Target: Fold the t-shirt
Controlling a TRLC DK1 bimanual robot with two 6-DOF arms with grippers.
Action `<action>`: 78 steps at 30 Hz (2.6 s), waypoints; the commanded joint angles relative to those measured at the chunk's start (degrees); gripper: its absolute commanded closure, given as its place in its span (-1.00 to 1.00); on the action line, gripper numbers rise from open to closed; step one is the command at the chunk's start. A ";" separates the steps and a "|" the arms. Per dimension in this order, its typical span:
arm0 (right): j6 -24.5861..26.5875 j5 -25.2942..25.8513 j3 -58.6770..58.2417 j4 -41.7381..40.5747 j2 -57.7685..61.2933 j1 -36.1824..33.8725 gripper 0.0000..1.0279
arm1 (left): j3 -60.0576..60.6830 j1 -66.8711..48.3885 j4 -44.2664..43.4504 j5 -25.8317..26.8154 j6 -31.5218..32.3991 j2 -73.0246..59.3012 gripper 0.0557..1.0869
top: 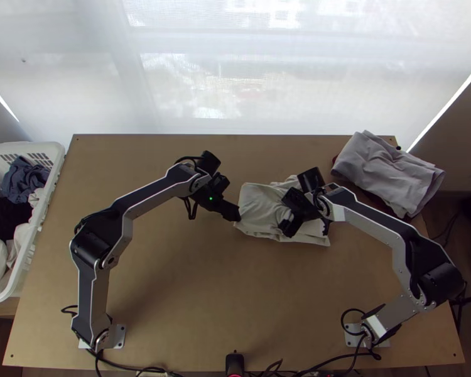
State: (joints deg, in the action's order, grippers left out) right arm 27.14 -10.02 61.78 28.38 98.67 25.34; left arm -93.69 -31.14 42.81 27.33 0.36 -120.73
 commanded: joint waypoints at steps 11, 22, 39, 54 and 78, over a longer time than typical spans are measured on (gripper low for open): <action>1.69 4.48 -1.13 1.50 -15.70 0.85 -0.91 | -5.98 0.11 4.83 -1.23 0.96 3.57 -0.90; 10.22 16.96 -21.35 -12.91 -21.24 10.69 -0.91 | -23.47 -2.53 4.92 -3.34 3.86 -7.68 -0.90; 6.26 17.67 -21.09 -13.53 -17.73 -1.52 -0.91 | -35.07 -6.66 8.70 -3.07 3.95 -19.55 -0.90; 6.00 17.58 -23.81 -10.19 -21.86 -4.95 -0.91 | -33.58 -0.42 11.33 -3.07 2.45 -17.53 -0.90; -0.15 12.92 -6.93 -9.13 -5.95 -1.79 -0.91 | -33.66 -3.32 11.60 -3.25 3.59 -14.36 -0.90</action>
State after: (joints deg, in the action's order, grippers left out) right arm 27.09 3.57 56.31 23.64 85.82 25.30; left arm -128.03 -34.72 54.15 24.14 4.10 -134.89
